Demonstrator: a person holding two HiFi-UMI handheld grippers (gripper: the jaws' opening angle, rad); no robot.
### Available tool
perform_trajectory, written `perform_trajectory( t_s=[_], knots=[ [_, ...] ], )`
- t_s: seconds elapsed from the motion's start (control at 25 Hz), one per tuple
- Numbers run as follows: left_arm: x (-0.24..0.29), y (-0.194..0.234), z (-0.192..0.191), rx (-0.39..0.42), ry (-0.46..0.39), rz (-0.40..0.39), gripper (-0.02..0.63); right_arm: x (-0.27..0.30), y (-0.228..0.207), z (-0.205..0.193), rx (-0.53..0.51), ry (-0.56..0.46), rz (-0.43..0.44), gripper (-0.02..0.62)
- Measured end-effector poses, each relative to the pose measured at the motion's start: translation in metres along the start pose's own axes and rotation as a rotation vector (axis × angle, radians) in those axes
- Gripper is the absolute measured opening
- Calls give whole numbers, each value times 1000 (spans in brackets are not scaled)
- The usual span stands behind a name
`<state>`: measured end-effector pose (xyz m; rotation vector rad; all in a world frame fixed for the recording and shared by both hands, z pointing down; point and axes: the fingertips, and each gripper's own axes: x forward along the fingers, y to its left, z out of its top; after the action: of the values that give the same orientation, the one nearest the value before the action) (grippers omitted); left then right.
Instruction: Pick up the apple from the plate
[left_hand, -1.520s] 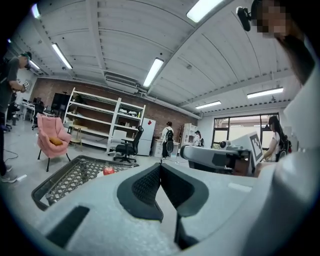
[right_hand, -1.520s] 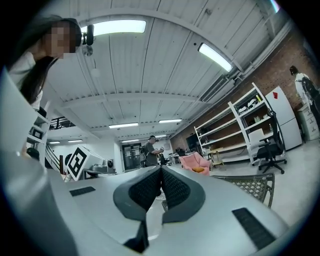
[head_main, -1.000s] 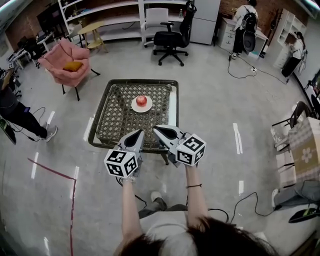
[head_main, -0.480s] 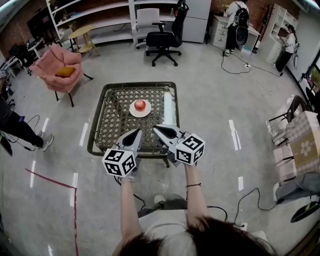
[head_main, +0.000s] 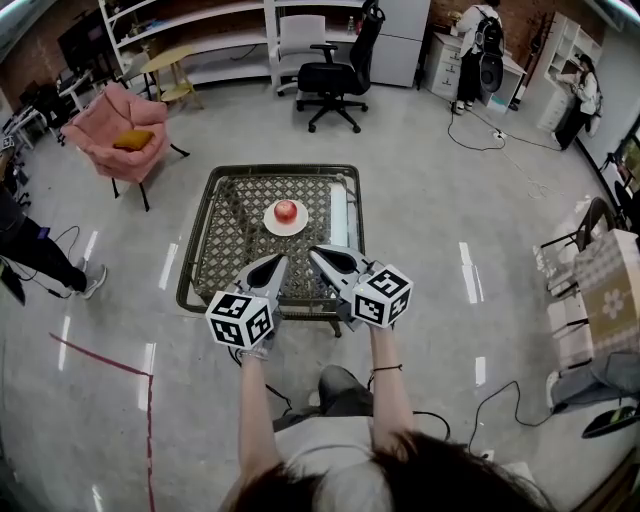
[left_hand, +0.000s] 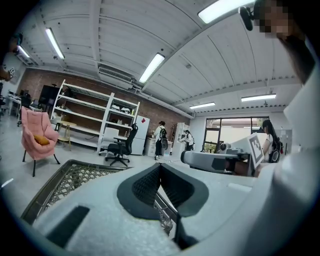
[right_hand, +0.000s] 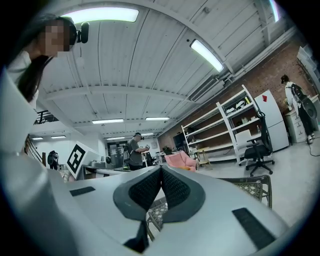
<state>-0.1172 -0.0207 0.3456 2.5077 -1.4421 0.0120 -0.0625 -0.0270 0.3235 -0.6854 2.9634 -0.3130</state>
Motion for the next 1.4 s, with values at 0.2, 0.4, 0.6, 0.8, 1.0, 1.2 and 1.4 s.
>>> perform_trajectory(
  t_s=[0.2, 0.4, 0.6, 0.8, 1.0, 1.2, 1.4],
  knots=[
    [5, 7, -3, -11, 3, 5, 11, 6, -8, -2, 6, 6, -3, 9],
    [17, 21, 3, -22, 4, 19, 11, 19, -25, 1, 15, 17, 1, 9],
    [35, 34, 7, -23, 9, 33, 11, 32, -49, 5, 26, 19, 9, 9],
    [55, 50, 10, -41, 9, 50, 11, 49, -70, 8, 32, 37, 31, 9],
    [74, 62, 10, -54, 15, 62, 11, 62, -90, 8, 41, 54, 50, 9],
    [91, 73, 14, -68, 17, 76, 11, 77, -109, 13, 50, 69, 72, 9],
    [106, 83, 15, -80, 12, 90, 11, 89, -124, 12, 63, 85, 94, 9]
  ],
)
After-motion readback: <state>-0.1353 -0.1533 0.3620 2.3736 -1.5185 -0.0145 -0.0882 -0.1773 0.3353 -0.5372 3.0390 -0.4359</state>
